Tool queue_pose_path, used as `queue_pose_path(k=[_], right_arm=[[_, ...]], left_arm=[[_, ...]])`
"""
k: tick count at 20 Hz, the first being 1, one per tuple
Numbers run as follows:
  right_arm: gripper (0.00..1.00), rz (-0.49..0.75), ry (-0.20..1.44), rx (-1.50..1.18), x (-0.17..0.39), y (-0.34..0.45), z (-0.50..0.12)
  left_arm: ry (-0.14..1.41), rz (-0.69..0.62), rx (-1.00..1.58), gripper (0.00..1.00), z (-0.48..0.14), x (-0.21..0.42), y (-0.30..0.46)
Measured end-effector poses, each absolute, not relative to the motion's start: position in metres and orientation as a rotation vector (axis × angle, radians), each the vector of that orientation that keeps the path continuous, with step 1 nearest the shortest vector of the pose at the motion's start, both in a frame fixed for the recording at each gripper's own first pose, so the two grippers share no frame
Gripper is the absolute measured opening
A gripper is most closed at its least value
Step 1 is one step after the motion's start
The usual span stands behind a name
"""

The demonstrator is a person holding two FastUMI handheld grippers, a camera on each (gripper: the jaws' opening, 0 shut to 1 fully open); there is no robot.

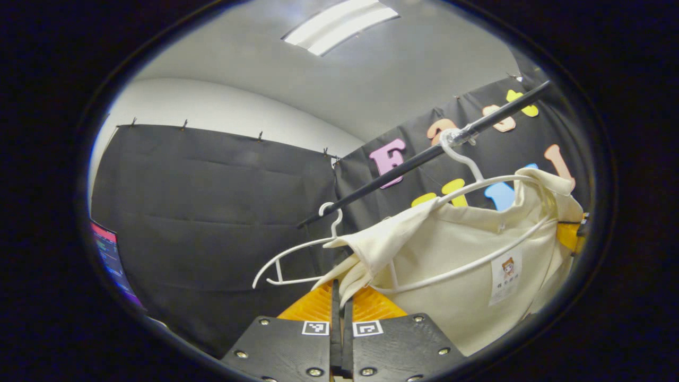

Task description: Grasp the clothes on the hanger with both hands and then place them into the laundry hamper below.

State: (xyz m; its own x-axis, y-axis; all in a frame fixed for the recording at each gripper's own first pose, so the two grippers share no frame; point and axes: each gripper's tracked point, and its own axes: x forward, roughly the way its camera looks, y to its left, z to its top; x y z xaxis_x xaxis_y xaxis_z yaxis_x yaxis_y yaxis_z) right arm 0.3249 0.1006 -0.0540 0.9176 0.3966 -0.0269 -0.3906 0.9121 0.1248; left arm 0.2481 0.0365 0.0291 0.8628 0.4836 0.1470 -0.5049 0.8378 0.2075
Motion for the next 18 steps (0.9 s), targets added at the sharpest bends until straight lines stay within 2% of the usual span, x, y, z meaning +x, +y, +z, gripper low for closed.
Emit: queue_pose_path(k=[6, 18], right_arm=[[0.05, 0.307, -0.1, 0.089, 0.332, 0.064, 0.004], [0.05, 0.158, -0.112, -0.054, 0.394, 0.035, -0.021]], left_arm=[[-0.148, 0.554, 0.239, 0.01, 0.057, 0.239, 0.047], [-0.133, 0.59, 0.245, 0.03, 0.054, 0.247, 0.092]])
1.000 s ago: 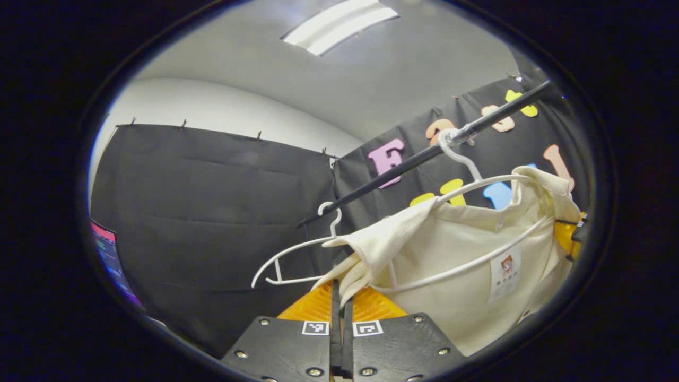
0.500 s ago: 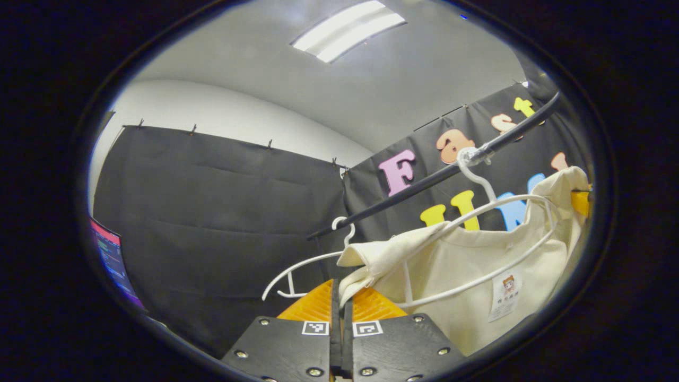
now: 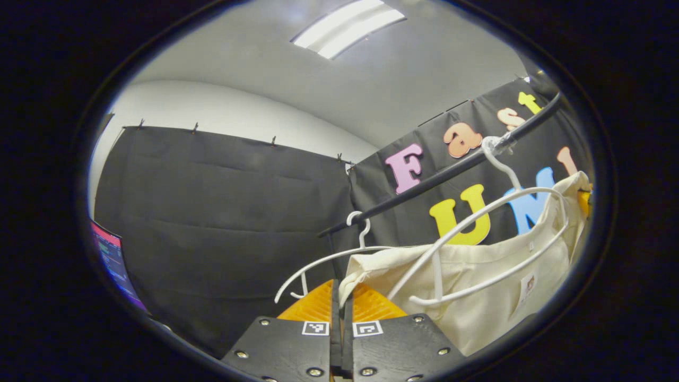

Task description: Grasp the clothes on the hanger with both hands and then place them into the laundry hamper below.

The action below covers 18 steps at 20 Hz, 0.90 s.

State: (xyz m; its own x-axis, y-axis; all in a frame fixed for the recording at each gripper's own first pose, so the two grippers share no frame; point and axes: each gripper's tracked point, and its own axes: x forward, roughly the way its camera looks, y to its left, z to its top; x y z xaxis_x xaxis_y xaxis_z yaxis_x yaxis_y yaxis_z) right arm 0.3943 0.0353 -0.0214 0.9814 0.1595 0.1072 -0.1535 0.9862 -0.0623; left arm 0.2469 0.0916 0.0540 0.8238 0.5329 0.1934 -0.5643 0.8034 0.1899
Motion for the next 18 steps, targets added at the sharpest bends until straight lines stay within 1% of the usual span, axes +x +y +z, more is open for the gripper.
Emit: queue_pose_path(k=[4, 5, 6, 9, 13, 14, 15, 18], right_arm=[[0.05, 0.19, -0.06, -0.039, 0.416, 0.047, -0.041], [0.05, 0.195, -0.046, -0.038, 0.42, 0.05, -0.048], [0.05, 0.197, -0.028, -0.041, 0.424, 0.052, -0.056], [0.05, 0.221, 0.027, -0.044, 0.426, 0.061, -0.084], [0.05, 0.243, 0.042, -0.074, 0.414, 0.068, -0.105], [0.06, 0.246, 0.041, -0.081, 0.41, 0.069, -0.107], [0.05, 0.248, 0.038, -0.086, 0.406, 0.071, -0.109], [0.05, 0.265, 0.035, -0.092, 0.388, 0.076, -0.114]], left_arm=[[-0.107, 0.575, 0.226, 0.03, 0.045, 0.262, 0.108], [-0.1, 0.57, 0.227, 0.01, 0.042, 0.265, 0.108], [-0.09, 0.568, 0.23, 0.01, 0.037, 0.267, 0.109], [-0.051, 0.564, 0.209, 0.01, 0.016, 0.271, 0.109], [-0.021, 0.569, 0.22, 0.01, -0.005, 0.274, 0.111], [-0.019, 0.572, 0.226, 0.01, -0.009, 0.269, 0.111], [-0.018, 0.571, 0.229, 0.03, -0.012, 0.265, 0.11], [-0.007, 0.566, 0.237, 0.03, -0.026, 0.255, 0.103]])
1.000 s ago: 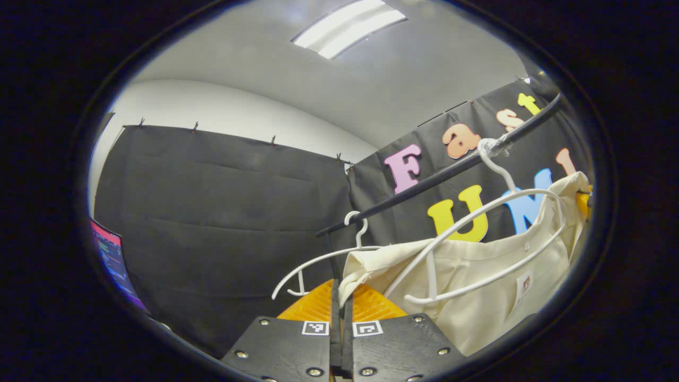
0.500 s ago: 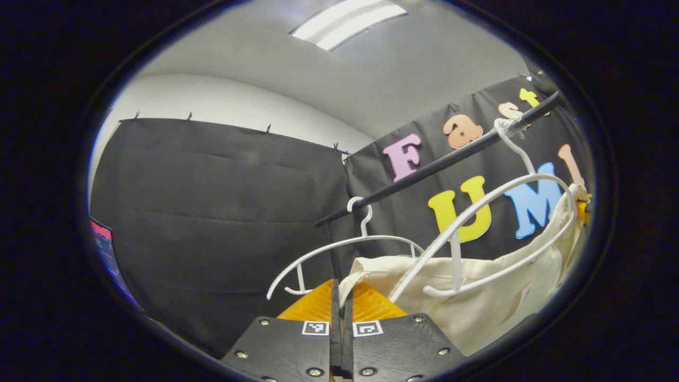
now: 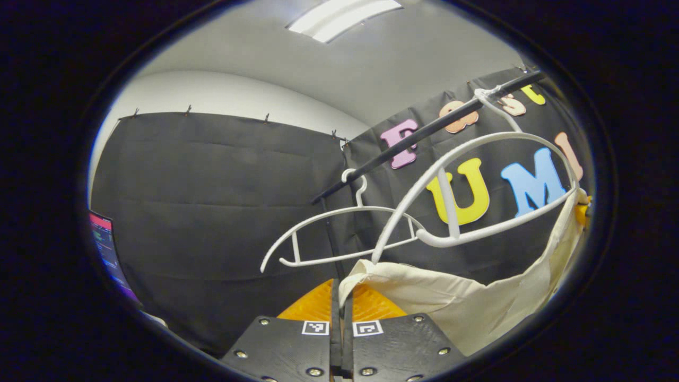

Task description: Grasp the clothes on the hanger with both hands and then place them into the laundry hamper below.

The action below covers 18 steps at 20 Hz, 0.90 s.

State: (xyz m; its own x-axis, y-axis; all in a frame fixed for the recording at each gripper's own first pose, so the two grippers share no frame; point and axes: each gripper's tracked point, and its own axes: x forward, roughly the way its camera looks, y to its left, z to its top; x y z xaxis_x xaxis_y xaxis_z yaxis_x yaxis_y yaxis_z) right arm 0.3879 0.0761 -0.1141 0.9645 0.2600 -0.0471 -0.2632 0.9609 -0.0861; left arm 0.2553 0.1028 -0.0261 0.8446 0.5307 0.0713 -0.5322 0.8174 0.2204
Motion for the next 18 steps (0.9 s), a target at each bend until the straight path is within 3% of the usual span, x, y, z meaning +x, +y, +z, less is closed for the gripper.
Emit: queue_pose_path(k=[9, 18], right_arm=[[0.05, 0.408, 0.021, -0.16, 0.298, 0.131, -0.122], [0.06, 0.635, -0.007, -0.054, 0.202, 0.218, -0.074]], left_arm=[[0.066, 0.534, 0.254, 0.03, -0.064, 0.2, 0.096], [0.054, 0.461, 0.188, 0.04, -0.052, 0.154, 0.078]])
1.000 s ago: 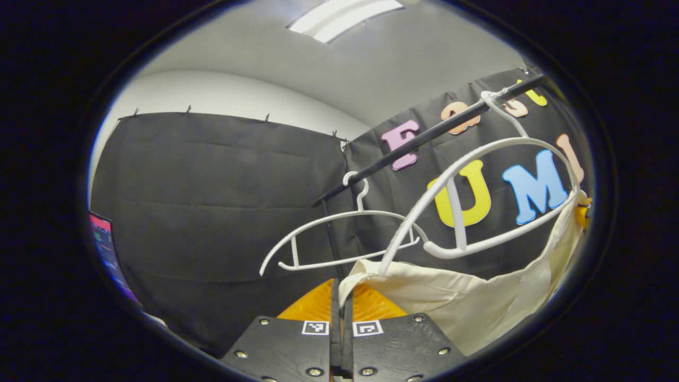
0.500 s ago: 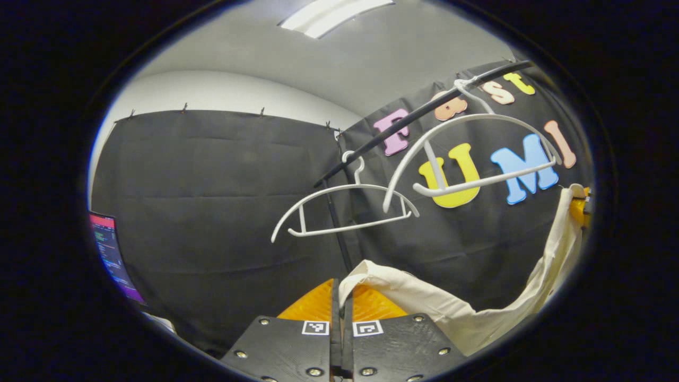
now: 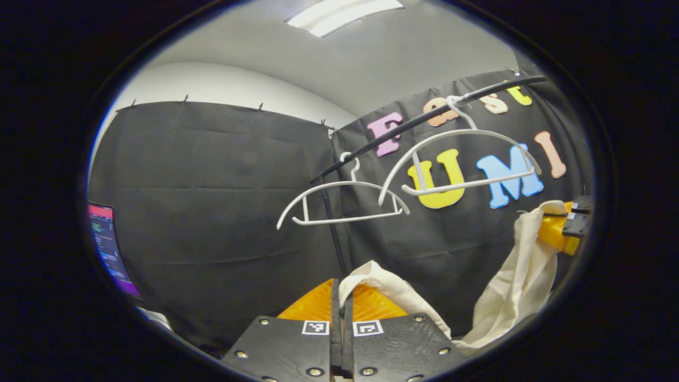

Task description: Grasp the clothes on the hanger with both hands and then place them into the laundry hamper below.

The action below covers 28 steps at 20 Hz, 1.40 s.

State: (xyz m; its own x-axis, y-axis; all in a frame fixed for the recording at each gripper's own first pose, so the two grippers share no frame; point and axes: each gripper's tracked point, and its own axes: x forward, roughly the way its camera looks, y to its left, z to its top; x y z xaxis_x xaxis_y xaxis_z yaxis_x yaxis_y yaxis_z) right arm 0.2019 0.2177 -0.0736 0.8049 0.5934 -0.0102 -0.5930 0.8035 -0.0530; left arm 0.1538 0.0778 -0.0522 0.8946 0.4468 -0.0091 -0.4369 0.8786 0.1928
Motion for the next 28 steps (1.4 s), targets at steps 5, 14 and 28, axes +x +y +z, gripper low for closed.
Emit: queue_pose_path(k=[5, 14, 28], right_arm=[[0.06, 0.749, -0.009, 0.02, 0.161, 0.255, -0.047], [0.05, 0.841, 0.056, 0.106, 0.119, 0.299, -0.052], [0.06, 0.804, 0.286, 0.044, 0.102, 0.303, -0.229]], left_arm=[[0.019, 0.423, 0.185, 0.03, -0.027, 0.137, 0.075], [0.006, 0.371, 0.11, 0.01, -0.029, 0.125, 0.089], [0.214, 0.344, 0.015, 0.01, -0.239, 0.119, 0.102]])
